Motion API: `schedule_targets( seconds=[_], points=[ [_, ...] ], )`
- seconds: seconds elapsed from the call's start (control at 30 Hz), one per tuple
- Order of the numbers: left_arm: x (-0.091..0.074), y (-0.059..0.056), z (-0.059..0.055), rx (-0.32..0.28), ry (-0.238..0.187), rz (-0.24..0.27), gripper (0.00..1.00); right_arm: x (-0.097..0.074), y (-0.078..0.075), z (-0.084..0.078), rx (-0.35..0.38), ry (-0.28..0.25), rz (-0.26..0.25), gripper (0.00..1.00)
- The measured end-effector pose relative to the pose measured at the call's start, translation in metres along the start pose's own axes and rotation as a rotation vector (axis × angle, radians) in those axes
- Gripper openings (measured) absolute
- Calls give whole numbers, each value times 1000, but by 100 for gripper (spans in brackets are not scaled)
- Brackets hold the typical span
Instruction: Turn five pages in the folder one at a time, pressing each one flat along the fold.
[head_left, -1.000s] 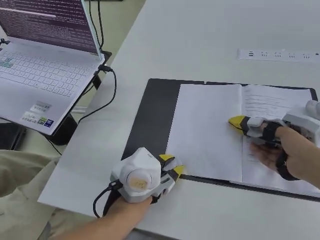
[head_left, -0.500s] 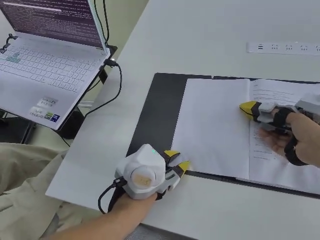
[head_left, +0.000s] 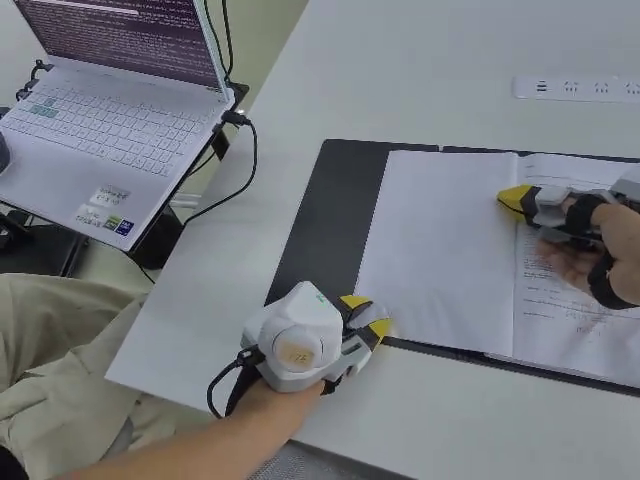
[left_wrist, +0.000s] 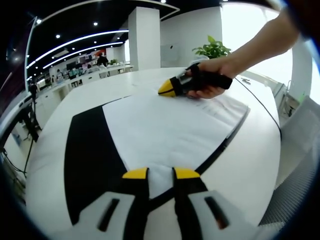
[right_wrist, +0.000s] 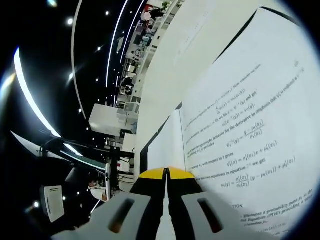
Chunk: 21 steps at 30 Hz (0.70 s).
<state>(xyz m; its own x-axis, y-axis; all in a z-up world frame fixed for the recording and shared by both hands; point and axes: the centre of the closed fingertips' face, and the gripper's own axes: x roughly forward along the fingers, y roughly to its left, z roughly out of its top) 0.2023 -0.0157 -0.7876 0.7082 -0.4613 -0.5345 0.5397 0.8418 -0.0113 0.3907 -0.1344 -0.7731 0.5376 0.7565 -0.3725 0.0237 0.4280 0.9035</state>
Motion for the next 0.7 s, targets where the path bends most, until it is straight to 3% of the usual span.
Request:
schedule_targets(
  seconds=[0.1, 0.33, 0.53, 0.7],
  points=[
    [0, 0, 0, -1, 0, 0, 16, 5, -1, 9, -9, -8, -10, 0],
    [0, 0, 0, -1, 1, -1, 16, 15, -8, 35, 55, -71, -17, 0],
    [0, -1, 0, 4, 1, -5, 16, 21, -8, 43, 82, -91, -13, 0],
    [0, -2, 1, 7, 1, -7, 16, 27, -8, 58, 110, -143, -16, 0]
  ],
)
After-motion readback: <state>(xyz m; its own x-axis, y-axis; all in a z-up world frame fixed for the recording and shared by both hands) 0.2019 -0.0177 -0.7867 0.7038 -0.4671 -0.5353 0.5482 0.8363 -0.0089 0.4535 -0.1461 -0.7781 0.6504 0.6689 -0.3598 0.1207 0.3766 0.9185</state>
